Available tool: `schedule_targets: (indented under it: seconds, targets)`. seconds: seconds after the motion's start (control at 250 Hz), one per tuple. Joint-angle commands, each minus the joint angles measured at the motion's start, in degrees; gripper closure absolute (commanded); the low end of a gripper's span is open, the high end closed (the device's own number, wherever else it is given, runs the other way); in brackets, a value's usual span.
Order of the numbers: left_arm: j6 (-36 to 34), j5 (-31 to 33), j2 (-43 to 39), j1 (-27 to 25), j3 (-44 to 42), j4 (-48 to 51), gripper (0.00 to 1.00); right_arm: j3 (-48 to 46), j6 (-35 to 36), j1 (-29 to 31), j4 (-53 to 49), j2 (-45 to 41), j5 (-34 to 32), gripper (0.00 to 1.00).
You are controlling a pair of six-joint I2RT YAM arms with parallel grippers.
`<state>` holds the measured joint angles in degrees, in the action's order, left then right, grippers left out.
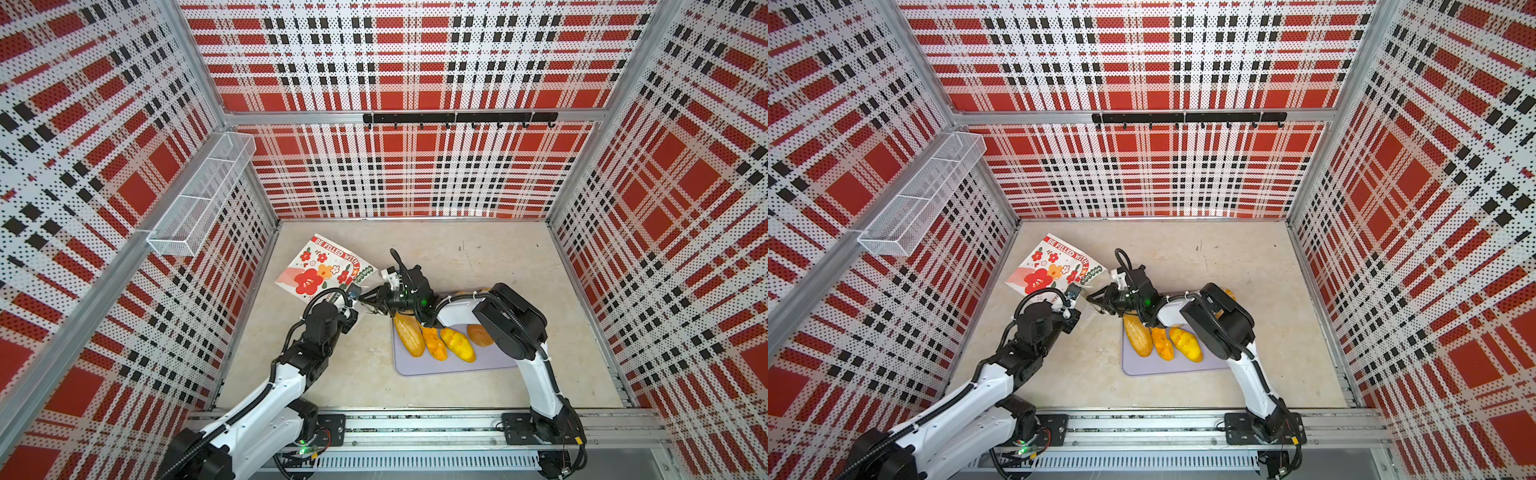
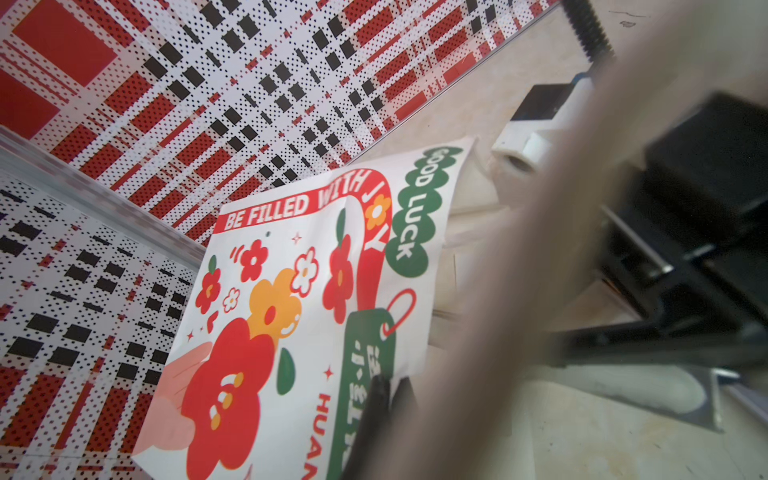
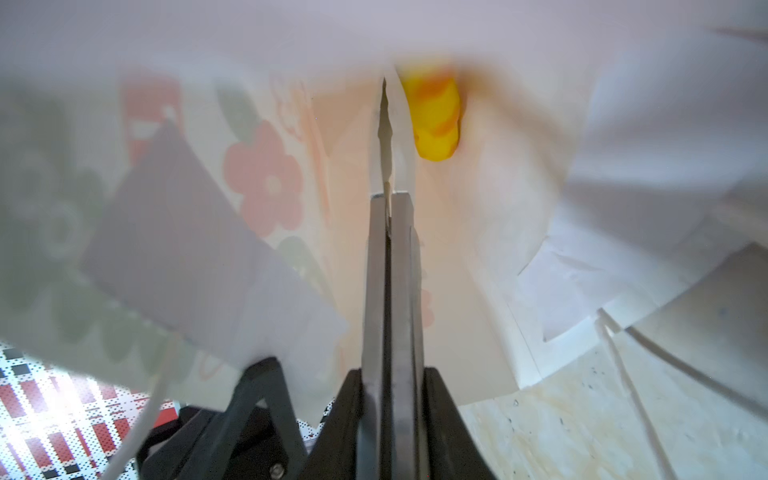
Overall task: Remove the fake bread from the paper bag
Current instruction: 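Pull the yellow roll out of the bag with the right gripper's tongs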
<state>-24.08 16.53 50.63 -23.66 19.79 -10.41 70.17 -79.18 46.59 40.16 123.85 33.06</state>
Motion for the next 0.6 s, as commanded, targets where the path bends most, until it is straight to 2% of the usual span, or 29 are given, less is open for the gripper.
schedule_targets:
  seconds: [0.0, 0.3, 0.596]
  targets:
    - [2.69, 1.34, -0.34, 0.48, 0.86, -1.54, 1.00, -0.29, -1.44, -0.27, 8.61, -3.52, 0.86, 1.00]
    - [4.18, 2.65, 1.17, 0.73, 0.86, -2.85, 1.00, -0.96, -3.00, -0.18, 10.41, -4.48, 1.49, 1.00]
    - [6.08, 2.35, 2.72, 4.17, 2.09, -4.11, 1.00, -7.02, -0.73, 0.60, 8.84, -7.80, 1.18, 1.00]
